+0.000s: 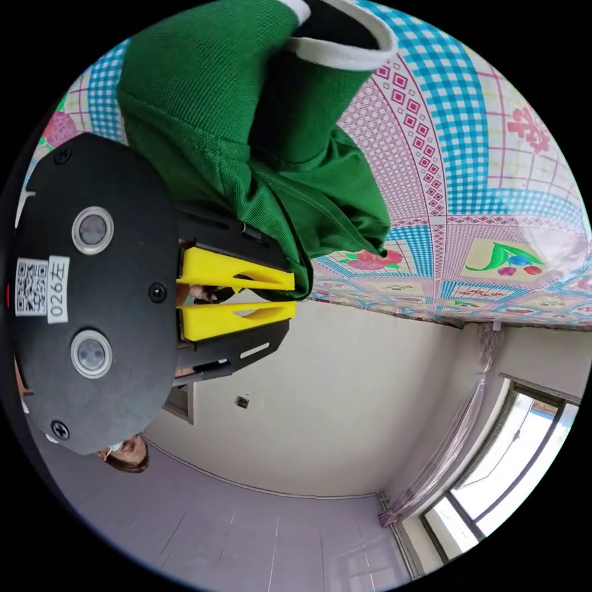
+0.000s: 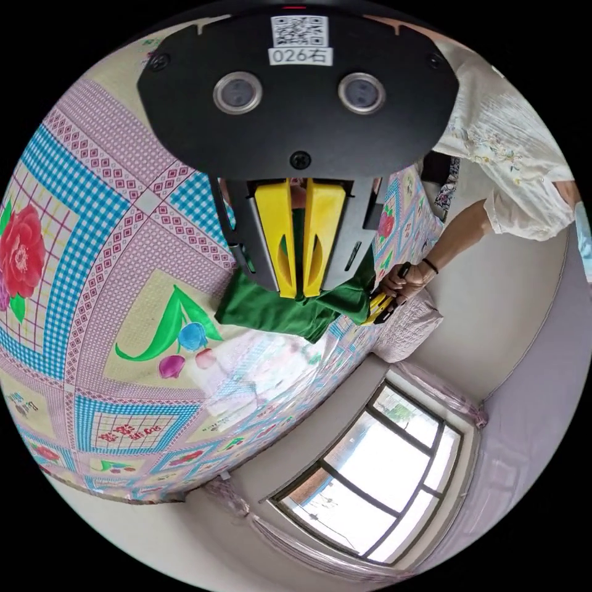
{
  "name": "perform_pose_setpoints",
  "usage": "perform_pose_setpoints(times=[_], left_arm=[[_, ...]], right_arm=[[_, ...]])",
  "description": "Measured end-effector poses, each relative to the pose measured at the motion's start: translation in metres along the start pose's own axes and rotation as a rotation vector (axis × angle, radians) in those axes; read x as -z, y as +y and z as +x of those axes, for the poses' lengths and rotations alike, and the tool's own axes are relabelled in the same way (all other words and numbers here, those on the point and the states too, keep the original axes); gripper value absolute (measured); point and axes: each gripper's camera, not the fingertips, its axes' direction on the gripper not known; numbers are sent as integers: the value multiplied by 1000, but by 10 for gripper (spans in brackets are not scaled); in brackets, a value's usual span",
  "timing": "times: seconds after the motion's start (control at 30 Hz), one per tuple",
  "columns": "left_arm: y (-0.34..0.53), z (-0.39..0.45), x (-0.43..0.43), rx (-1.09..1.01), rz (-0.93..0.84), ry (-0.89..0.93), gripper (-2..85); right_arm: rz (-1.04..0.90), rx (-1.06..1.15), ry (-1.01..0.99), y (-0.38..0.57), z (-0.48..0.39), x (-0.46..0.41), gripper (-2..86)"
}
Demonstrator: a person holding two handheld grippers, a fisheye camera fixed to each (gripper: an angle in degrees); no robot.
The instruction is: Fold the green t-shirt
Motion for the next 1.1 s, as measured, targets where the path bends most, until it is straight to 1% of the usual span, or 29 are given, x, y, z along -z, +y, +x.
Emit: perform_pose_setpoints(times=[0.13, 0.2, 0.3, 0.37, 0.4, 0.43, 0.57, 0.63, 0.7, 0.77, 0.8, 0.87, 0.9, 0.97, 1.03, 1.1], left_arm=[[-27, -21, -3, 48, 19, -38, 53], [-32, -26, 3, 36, 46, -8, 66], [-35, -30, 20, 5, 87, 134, 81], [-30, -25, 39, -47, 144, 269, 73], [-28, -23, 44, -67, 152, 281, 65], [-23, -16, 52, -111, 148, 264, 49], [-4, -12, 58, -190, 22, 15, 0], [7, -20, 60, -194, 13, -6, -6], [21, -23, 61, -212, 48, 35, -8], [40, -18, 51, -260, 53, 54, -9], [44, -15, 45, -270, 37, 39, -9], [51, -11, 6, -281, -90, -47, -10], [50, -11, -6, -283, -132, -69, -10], [40, -12, -65, -292, -309, -159, -10], [26, -14, -108, -293, -416, -204, -10], [8, -14, -138, -284, -446, -215, -10]], right_arm=[[-29, -102, 19, -28, 39, -11, -14], [-71, -132, 21, -35, 51, -20, -11], [-90, -183, 43, -37, 64, -25, 7], [-45, -205, 15, -34, 67, -18, 21], [-27, -209, 5, -33, 67, -15, 23], [17, -216, -14, -30, 67, -6, 26], [137, -247, -11, -22, 60, 24, 21], [142, -211, 18, -20, 43, 29, 7], [103, -136, 34, -22, 15, 22, -3], [-2, -6, 50, -32, -27, -6, -7], [-32, 26, 50, -35, -37, -15, -8], [-163, 140, 58, -52, -70, -57, -9], [-199, 157, 70, -56, -75, -68, -9], [-302, 173, 127, -75, -84, -110, -9], [-298, 127, 157, -91, -79, -126, -9], [-246, 61, 166, -104, -72, -124, -9]])
